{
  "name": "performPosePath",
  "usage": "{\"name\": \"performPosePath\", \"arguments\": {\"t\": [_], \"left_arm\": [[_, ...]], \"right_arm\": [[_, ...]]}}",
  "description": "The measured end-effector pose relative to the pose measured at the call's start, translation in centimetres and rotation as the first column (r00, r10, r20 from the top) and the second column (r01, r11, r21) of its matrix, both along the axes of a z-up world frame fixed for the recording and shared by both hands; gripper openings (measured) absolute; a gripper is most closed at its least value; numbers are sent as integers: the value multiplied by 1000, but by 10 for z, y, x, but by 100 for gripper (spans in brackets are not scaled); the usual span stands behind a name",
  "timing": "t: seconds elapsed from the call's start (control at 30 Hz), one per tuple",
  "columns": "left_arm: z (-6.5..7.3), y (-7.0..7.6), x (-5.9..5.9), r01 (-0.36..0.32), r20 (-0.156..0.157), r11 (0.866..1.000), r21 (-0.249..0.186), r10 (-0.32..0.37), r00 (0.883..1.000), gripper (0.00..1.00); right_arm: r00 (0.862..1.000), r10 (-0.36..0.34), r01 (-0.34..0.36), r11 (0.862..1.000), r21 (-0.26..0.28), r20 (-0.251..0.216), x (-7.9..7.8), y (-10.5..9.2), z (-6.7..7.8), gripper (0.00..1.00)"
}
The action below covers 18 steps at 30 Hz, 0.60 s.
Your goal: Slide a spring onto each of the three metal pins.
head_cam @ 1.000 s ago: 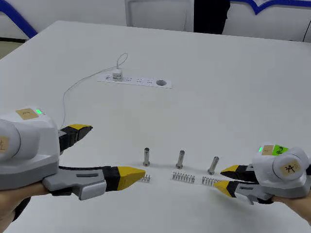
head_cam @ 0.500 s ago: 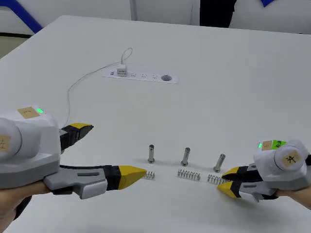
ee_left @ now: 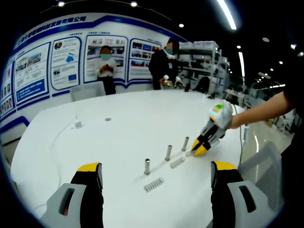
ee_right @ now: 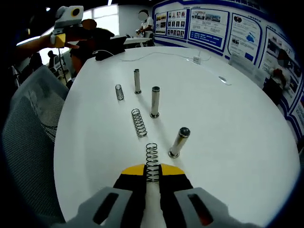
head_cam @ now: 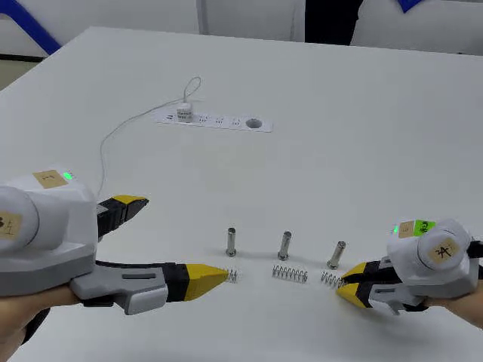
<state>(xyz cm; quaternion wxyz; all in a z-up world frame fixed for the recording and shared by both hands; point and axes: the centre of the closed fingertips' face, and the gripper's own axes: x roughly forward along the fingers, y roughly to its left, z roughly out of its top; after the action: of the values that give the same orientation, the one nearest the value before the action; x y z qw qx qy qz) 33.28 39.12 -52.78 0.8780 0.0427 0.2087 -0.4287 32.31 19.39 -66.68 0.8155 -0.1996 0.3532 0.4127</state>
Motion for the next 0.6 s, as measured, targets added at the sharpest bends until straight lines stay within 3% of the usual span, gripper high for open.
{"name": "performPosePath", "arguments": {"t": [0.23, 0.33, 0.4, 0.47, 0.6], "left_arm": [[-3, -10, -4, 52, 10, 998, 29, -52, 999, 95], [-3, -16, -6, 76, 29, 996, 34, -77, 997, 94], [6, -25, -6, 102, 64, 995, -19, -101, 993, 91], [11, -33, -10, 123, 52, 990, -75, -119, 992, 84], [12, -44, -12, 171, 71, 984, -52, -167, 983, 79]], "right_arm": [[999, 30, -31, 1000, 7, 40, -1, 7, 25, 10], [997, 46, -46, 999, -5, 58, -2, 12, 40, 10], [996, 52, -51, 999, -11, 71, -1, 15, 48, 10], [994, 68, -69, 998, 6, 81, -3, 24, 59, 10], [984, 125, -126, 992, 1, 124, -6, 42, 81, 10]]}}
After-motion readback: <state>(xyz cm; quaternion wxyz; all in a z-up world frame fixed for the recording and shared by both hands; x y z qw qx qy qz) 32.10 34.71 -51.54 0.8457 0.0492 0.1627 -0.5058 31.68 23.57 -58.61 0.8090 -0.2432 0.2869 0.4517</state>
